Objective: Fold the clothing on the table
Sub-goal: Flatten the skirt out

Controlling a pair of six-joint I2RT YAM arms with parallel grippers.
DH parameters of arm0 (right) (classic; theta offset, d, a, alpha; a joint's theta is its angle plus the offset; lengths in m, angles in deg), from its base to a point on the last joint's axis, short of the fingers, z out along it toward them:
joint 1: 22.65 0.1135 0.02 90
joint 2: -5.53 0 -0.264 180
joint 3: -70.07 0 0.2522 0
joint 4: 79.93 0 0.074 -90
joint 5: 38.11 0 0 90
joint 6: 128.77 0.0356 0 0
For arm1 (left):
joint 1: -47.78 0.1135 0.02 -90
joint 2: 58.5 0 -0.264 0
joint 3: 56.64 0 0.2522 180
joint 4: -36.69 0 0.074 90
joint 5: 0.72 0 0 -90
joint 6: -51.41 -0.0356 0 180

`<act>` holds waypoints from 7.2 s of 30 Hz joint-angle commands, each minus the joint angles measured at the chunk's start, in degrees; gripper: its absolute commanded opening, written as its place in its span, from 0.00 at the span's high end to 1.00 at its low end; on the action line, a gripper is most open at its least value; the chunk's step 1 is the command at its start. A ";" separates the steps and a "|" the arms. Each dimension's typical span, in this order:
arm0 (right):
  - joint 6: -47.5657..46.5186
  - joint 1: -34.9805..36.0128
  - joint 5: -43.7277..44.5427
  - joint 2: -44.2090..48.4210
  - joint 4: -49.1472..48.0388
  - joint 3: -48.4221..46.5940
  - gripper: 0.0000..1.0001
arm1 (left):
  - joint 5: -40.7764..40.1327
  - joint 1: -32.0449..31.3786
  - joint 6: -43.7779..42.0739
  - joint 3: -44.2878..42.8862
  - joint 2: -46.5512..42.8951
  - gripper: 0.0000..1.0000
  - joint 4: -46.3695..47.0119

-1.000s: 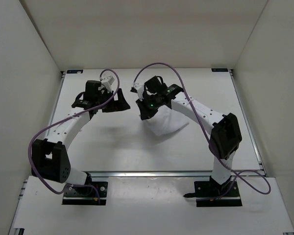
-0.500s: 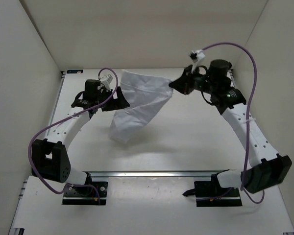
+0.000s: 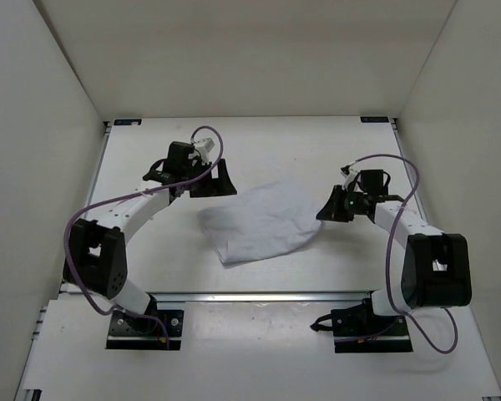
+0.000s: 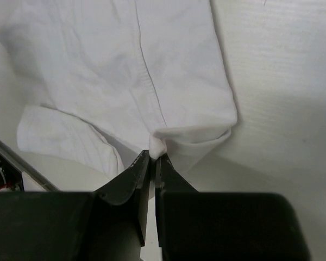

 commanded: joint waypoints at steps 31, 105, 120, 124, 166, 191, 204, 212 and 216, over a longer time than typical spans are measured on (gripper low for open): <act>-1.80 18.60 18.88 -15.92 22.75 -35.90 0.31 | -5.18 -8.88 0.76 -0.70 12.91 0.34 1.59; 9.81 20.26 14.93 -4.94 13.53 -10.50 1.00 | -3.85 -11.25 0.58 0.09 11.41 1.00 0.63; 7.70 15.89 16.67 -1.70 18.62 -0.75 1.00 | -5.78 -11.87 0.15 0.98 17.56 1.00 -1.39; 6.48 12.81 17.47 1.37 20.46 3.56 1.00 | -7.46 -12.04 0.06 -0.34 18.79 1.00 -3.59; -5.47 17.20 23.80 -37.02 22.40 -41.25 1.00 | -14.66 -7.22 7.44 12.94 3.85 1.00 -4.30; -1.79 15.53 10.89 -8.55 13.62 -7.87 0.41 | -15.19 -3.70 7.79 15.82 -5.99 0.34 -6.23; 1.73 14.56 13.78 -11.88 10.71 -12.08 0.41 | -13.51 -0.35 12.35 22.95 -9.68 0.42 0.63; 3.31 14.74 13.08 -12.86 10.28 -9.36 0.45 | -12.91 -0.27 14.29 26.64 -10.64 0.44 3.17; 3.84 15.27 13.43 -12.68 9.22 -8.57 0.48 | -12.46 -0.27 14.73 26.99 -10.38 0.46 3.70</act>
